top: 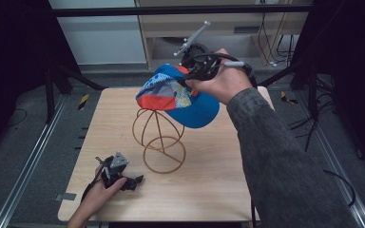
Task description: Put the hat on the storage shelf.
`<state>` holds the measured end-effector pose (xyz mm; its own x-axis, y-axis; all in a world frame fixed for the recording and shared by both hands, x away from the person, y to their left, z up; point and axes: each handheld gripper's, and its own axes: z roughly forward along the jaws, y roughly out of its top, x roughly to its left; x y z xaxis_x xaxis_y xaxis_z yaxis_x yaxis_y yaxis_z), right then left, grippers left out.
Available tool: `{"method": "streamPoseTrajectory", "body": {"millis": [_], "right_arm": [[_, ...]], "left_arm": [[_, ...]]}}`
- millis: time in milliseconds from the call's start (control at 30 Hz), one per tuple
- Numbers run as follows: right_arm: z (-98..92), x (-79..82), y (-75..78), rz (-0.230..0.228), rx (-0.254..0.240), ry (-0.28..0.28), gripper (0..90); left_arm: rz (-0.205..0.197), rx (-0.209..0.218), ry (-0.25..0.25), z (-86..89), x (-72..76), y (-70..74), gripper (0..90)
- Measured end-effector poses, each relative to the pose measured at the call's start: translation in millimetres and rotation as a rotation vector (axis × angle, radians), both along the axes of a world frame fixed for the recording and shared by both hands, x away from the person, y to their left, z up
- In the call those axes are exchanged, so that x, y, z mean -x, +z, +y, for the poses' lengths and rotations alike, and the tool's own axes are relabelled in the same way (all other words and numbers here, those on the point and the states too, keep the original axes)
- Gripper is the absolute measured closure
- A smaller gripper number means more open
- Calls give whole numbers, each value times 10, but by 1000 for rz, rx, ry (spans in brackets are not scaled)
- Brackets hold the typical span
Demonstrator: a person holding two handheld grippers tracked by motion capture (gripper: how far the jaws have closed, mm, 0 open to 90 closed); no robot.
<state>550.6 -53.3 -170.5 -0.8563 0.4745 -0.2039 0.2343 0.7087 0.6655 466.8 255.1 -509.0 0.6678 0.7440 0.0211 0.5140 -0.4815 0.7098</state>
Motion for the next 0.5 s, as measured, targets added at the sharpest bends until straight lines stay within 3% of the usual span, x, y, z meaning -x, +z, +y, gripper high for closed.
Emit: {"method": "streamPoseTrajectory", "body": {"millis": [133,500], "right_arm": [[135,-25,-2,3,2,19,899],[268,-8,34,1,8,42,900]], "left_arm": [[0,0,0,0,0,0,0],[1,-4,-2,1,-1,2,0]]}}
